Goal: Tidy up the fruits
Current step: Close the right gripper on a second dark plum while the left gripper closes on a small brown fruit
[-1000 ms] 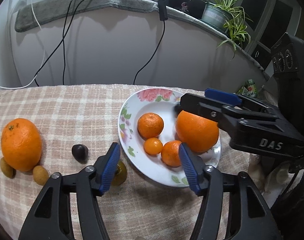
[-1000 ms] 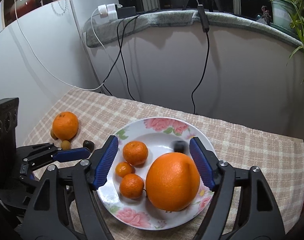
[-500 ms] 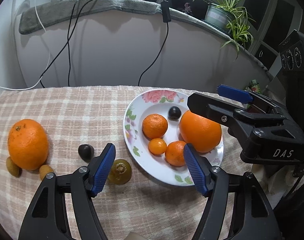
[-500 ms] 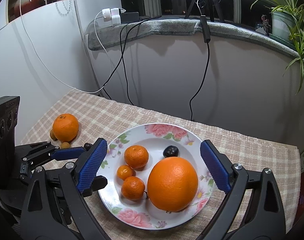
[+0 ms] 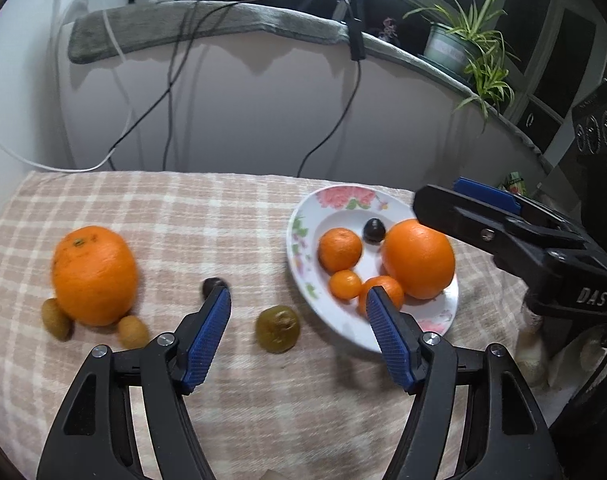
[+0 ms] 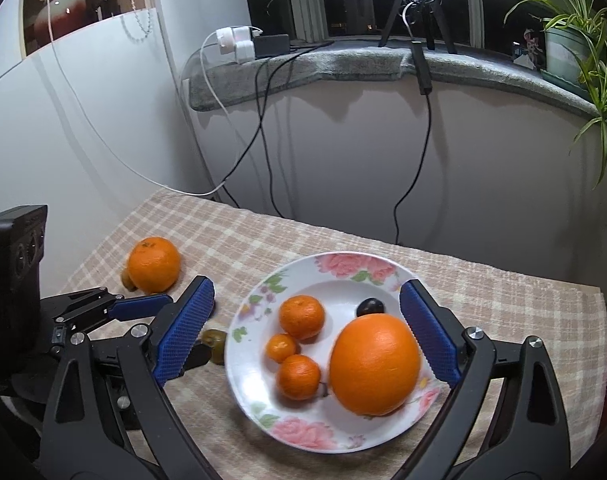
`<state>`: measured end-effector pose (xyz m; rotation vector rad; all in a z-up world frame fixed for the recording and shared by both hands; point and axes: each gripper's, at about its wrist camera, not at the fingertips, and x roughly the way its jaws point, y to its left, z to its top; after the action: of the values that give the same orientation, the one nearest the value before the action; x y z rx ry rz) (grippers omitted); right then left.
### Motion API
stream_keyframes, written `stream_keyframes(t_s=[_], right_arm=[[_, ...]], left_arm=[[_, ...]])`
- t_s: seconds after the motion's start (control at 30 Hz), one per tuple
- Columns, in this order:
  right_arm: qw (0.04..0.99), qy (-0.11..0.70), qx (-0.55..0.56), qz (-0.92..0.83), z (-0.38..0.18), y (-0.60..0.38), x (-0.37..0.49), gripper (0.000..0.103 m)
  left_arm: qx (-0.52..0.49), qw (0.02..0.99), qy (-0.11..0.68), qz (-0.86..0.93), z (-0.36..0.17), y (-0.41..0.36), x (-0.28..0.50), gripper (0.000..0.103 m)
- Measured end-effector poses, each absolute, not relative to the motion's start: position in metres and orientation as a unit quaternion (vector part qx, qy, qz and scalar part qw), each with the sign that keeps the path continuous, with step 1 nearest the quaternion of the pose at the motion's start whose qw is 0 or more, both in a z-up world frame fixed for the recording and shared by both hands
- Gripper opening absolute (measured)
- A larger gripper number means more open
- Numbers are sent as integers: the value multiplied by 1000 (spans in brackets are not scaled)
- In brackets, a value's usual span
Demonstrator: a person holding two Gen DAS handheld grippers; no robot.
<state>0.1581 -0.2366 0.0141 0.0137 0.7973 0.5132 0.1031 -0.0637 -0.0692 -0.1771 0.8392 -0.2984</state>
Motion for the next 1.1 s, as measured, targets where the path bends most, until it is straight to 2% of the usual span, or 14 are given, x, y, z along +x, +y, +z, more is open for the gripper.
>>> stream_keyframes(t_s=[0.63,0.87,1.1], right_arm=[[857,396,-45,327,4,-174,126,96],[840,407,-80,350,-5,-149,128,96],[813,432,-123,369,-22,-121,141,72]], left_arm=[[-108,906,402,-77,-82,18,69,68],[-133,897,415,-73,-95,35,70,52],[-148,884,436,-77,-109,32,80,47]])
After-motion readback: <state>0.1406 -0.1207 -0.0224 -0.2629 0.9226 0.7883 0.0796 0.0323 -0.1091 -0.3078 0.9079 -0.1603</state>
